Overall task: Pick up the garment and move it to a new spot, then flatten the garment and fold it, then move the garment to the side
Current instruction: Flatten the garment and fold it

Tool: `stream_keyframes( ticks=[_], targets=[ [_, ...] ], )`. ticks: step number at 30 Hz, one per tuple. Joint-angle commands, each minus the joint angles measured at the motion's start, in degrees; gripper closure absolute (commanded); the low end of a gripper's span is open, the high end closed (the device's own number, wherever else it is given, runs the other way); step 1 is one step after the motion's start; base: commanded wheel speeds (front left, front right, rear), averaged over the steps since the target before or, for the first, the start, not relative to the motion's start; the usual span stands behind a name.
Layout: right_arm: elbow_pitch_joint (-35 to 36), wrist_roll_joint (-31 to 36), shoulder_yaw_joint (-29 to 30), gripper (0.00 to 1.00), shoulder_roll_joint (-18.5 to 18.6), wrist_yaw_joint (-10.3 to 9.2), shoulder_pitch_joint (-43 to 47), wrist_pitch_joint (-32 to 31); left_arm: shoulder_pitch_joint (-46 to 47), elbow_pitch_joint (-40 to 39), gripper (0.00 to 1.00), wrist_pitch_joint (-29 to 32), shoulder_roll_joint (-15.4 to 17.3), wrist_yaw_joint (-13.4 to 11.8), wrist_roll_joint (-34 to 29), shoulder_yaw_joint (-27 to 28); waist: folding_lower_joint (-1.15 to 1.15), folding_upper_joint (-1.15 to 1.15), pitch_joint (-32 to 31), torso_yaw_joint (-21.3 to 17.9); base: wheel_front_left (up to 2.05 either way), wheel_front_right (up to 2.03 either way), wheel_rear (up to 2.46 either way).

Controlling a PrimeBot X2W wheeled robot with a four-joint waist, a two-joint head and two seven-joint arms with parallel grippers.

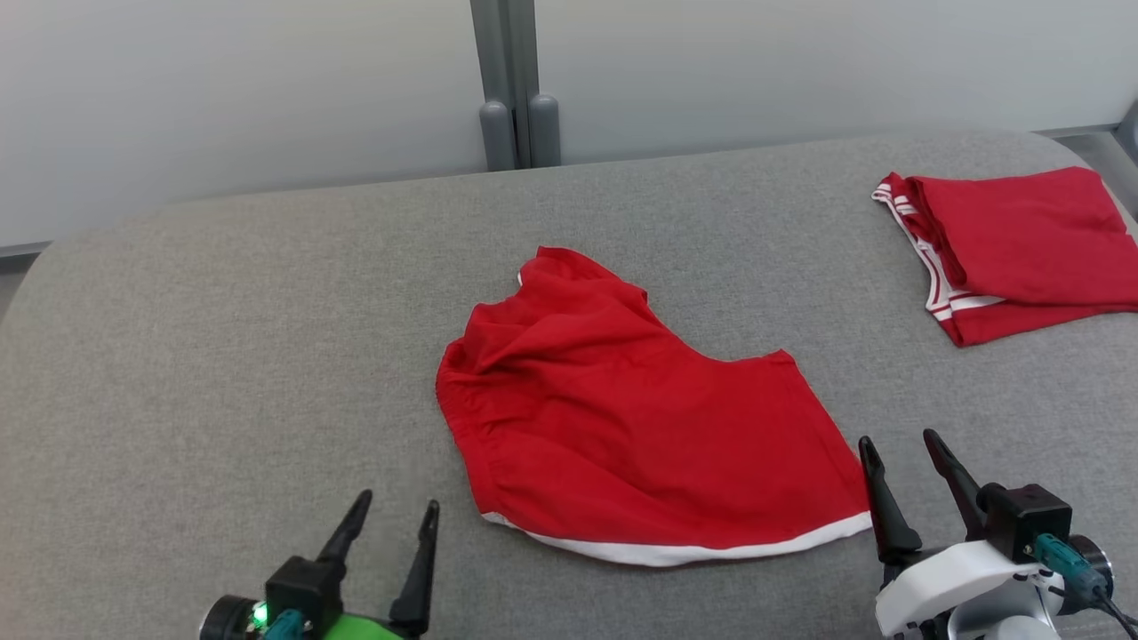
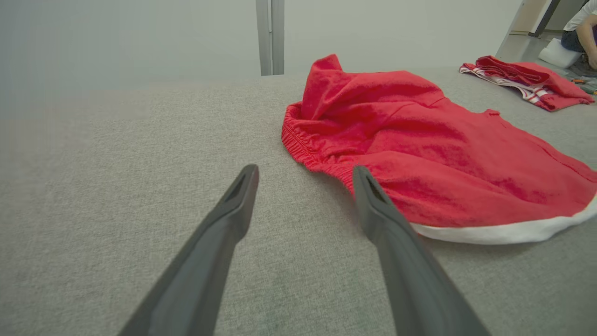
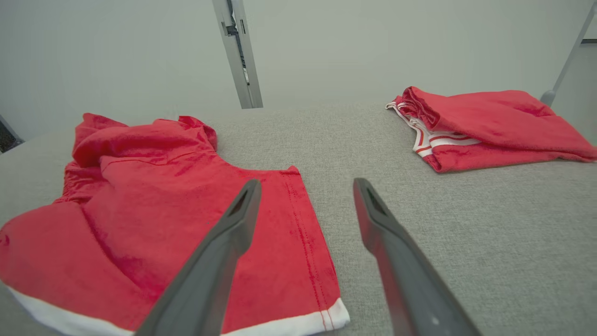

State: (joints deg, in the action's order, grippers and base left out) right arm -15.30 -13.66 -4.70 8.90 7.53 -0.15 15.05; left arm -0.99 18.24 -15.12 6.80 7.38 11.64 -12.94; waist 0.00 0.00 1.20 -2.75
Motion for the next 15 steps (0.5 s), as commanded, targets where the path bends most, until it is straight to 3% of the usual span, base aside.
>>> stream_keyframes(
  ticks=[1,6,15],
  targets=[
    [-0.96,0.16,0.17,0.0,0.16,-0.09,-1.18,0.16,2.0,1.11,0.0,0.01,0.69,0.15,1.05,-1.53,0.0,0.0,1.03,-0.25,0.0,0.0,0.0],
    [-4.8,0.5,-0.33,0.0,-0.36,-0.1,-3.59,0.16,6.35,7.56,0.0,0.01,1.99,0.15,2.73,-8.47,0.0,0.0,3.15,-0.75,0.0,0.0,0.0],
    [-12.46,-0.07,-0.55,0.0,-0.7,-0.1,-6.84,0.16,12.19,14.81,0.0,0.01,2.72,0.16,5.7,-15.69,0.0,0.0,5.38,-1.74,0.0,0.0,0.0]
  ],
)
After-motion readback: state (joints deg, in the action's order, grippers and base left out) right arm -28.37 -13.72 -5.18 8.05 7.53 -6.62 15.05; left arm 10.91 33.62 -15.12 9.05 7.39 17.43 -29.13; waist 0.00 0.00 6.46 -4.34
